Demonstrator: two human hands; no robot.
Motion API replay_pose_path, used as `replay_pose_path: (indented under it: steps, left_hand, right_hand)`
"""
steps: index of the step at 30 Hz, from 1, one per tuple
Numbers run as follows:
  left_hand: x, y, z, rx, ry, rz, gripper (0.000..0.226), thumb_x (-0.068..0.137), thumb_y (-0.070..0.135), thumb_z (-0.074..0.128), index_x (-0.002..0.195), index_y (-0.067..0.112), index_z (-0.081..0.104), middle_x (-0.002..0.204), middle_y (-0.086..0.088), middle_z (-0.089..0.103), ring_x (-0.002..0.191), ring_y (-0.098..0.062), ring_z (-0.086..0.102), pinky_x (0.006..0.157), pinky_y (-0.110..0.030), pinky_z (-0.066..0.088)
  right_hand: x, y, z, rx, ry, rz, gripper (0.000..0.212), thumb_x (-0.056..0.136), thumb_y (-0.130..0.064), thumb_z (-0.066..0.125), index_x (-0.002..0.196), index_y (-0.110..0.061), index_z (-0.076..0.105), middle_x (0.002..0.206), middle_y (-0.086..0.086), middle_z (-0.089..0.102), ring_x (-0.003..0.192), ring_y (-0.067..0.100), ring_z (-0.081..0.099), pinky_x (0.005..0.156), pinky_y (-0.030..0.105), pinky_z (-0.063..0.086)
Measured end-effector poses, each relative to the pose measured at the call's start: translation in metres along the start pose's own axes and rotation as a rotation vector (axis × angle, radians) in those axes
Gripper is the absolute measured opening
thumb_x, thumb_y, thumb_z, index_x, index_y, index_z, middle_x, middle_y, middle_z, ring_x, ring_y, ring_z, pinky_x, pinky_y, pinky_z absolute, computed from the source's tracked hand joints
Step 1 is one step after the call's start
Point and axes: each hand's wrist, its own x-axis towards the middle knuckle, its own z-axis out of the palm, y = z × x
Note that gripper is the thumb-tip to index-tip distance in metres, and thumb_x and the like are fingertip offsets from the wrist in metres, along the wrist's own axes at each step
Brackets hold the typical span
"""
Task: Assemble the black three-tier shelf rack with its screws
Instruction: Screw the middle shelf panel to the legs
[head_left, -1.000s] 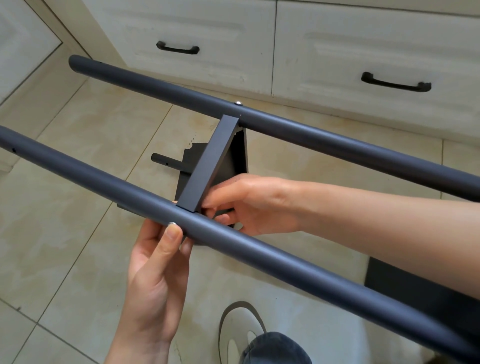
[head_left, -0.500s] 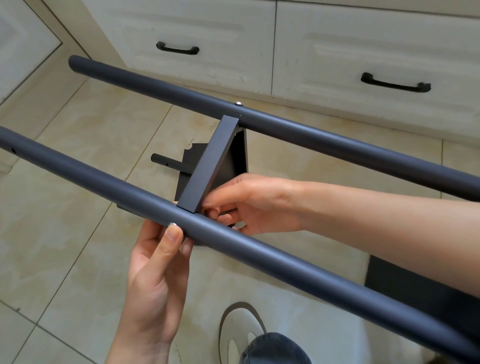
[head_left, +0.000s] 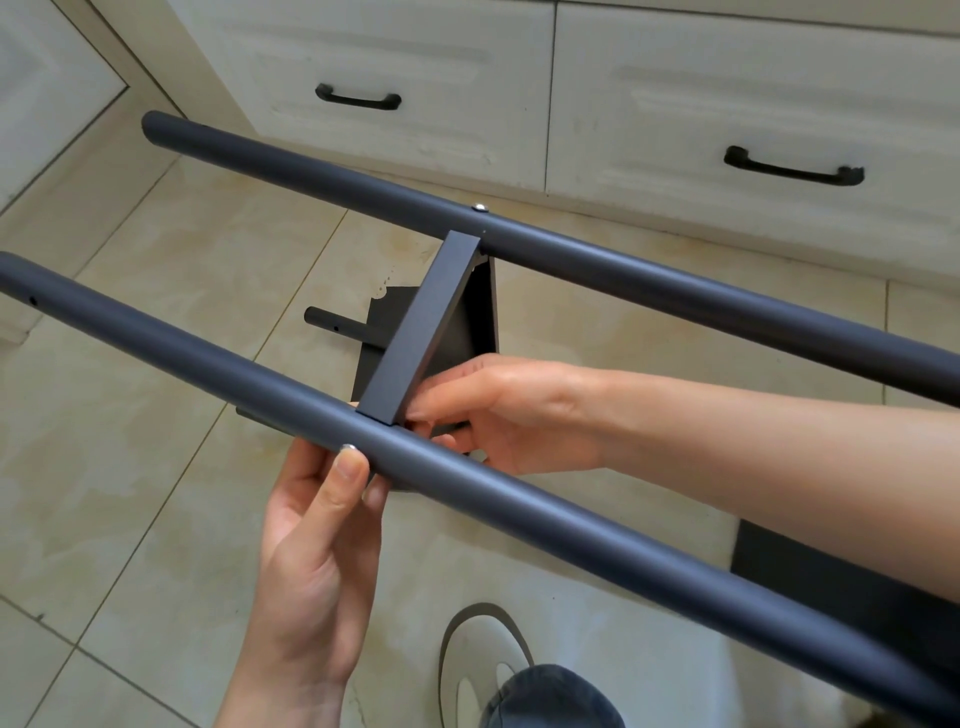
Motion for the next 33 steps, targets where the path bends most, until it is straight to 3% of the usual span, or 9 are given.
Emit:
replay_pose_path:
  steps: [4,8,18,22,24,26,29,31,33]
  left_hand:
    - [0.001,-0.002,-0.004,0.005,0.023,-0.012,0.062,0.061,0.049,0.095,0.115,0.026,0.074,0.105,-0.008,0.072,0.104,-0.028,0.072,0.097,-0.035,0.056]
    - [0.001,-0.002,-0.003,-0.005,0.019,-0.01,0.06,0.06,0.048,0.095,0.111,0.026,0.075,0.096,-0.002,0.07,0.097,-0.018,0.072,0.088,-0.027,0.056]
    - [0.001,-0.002,-0.003,0.015,0.014,0.004,0.059,0.057,0.052,0.095,0.109,0.029,0.076,0.101,-0.003,0.072,0.102,-0.022,0.07,0.096,-0.032,0.056]
    - [0.002,-0.002,-0.002,0.03,-0.014,0.015,0.054,0.062,0.05,0.093,0.109,0.029,0.076,0.1,-0.002,0.073,0.099,-0.02,0.071,0.092,-0.031,0.057]
    - [0.002,-0.003,-0.003,0.044,-0.01,0.01,0.055,0.061,0.052,0.093,0.108,0.029,0.075,0.095,-0.002,0.068,0.095,-0.02,0.067,0.093,-0.031,0.056]
    - [0.002,-0.005,-0.005,0.032,0.003,0.002,0.059,0.058,0.053,0.095,0.108,0.029,0.075,0.095,-0.003,0.065,0.094,-0.02,0.062,0.096,-0.033,0.053]
    - [0.002,-0.006,-0.006,0.017,0.008,-0.004,0.062,0.056,0.053,0.096,0.109,0.029,0.075,0.098,-0.002,0.066,0.094,-0.021,0.057,0.1,-0.034,0.051]
    - [0.002,-0.007,-0.006,0.011,0.005,-0.005,0.061,0.055,0.053,0.096,0.108,0.029,0.076,0.098,-0.001,0.067,0.096,-0.02,0.059,0.099,-0.031,0.053]
    - [0.002,-0.007,-0.007,0.001,-0.005,-0.009,0.062,0.056,0.053,0.095,0.11,0.029,0.075,0.1,-0.004,0.068,0.101,-0.026,0.061,0.105,-0.037,0.05]
  right_hand:
    - [0.0,-0.003,-0.001,-0.102,0.042,0.018,0.04,0.096,-0.024,0.06,0.058,-0.021,0.071,0.063,-0.005,0.058,0.063,0.009,0.047,0.081,0.034,0.034]
    - [-0.002,-0.004,-0.003,-0.026,0.005,-0.006,0.036,0.096,-0.017,0.06,0.063,-0.023,0.073,0.063,-0.008,0.062,0.067,0.01,0.048,0.083,0.036,0.033]
    - [0.007,0.001,0.003,-0.049,0.071,-0.028,0.048,0.098,-0.014,0.056,0.052,-0.02,0.069,0.062,-0.003,0.061,0.069,0.014,0.051,0.084,0.038,0.037]
    - [0.002,0.005,0.001,0.03,0.001,-0.053,0.035,0.096,-0.013,0.058,0.065,-0.019,0.074,0.076,0.0,0.067,0.081,0.019,0.053,0.089,0.037,0.045]
    - [0.002,0.008,0.001,0.044,0.0,-0.072,0.029,0.095,-0.012,0.06,0.073,-0.018,0.076,0.089,0.006,0.067,0.096,0.029,0.05,0.107,0.047,0.044]
    - [0.003,0.01,0.002,0.043,0.013,-0.085,0.02,0.094,-0.013,0.062,0.081,-0.015,0.077,0.102,0.014,0.064,0.105,0.032,0.046,0.114,0.055,0.034]
    - [0.004,0.011,0.002,0.03,0.038,-0.084,0.015,0.088,-0.018,0.065,0.096,-0.008,0.072,0.111,0.021,0.056,0.107,0.033,0.047,0.115,0.057,0.033]
    - [0.003,0.009,0.003,0.02,0.049,-0.078,0.015,0.088,-0.019,0.065,0.095,-0.007,0.071,0.104,0.02,0.057,0.1,0.032,0.05,0.111,0.05,0.04]
    - [0.001,0.006,0.004,0.007,0.065,-0.055,0.014,0.092,-0.017,0.064,0.081,-0.011,0.071,0.081,0.011,0.061,0.08,0.022,0.054,0.09,0.037,0.048]
